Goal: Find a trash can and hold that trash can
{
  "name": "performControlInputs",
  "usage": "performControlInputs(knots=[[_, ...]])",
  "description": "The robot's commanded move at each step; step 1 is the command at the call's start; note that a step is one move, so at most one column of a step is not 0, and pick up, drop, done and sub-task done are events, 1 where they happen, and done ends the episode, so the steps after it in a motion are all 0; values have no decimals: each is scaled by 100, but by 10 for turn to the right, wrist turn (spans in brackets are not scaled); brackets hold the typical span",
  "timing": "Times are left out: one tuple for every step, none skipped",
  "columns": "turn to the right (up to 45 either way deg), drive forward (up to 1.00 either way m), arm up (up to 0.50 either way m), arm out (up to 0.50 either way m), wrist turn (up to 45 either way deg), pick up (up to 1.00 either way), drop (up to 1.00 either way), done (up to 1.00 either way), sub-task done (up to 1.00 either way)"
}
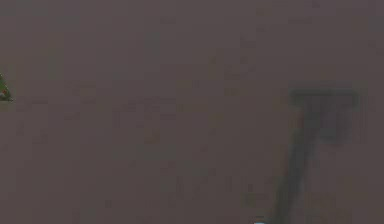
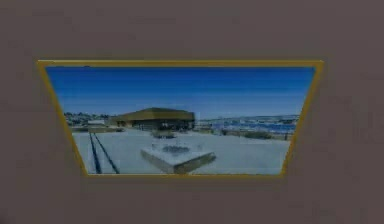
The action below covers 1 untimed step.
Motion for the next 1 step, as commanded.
performControlInputs(knots=[[-450, 0, 0, 0, 0, 0, 0, 0, 0]])
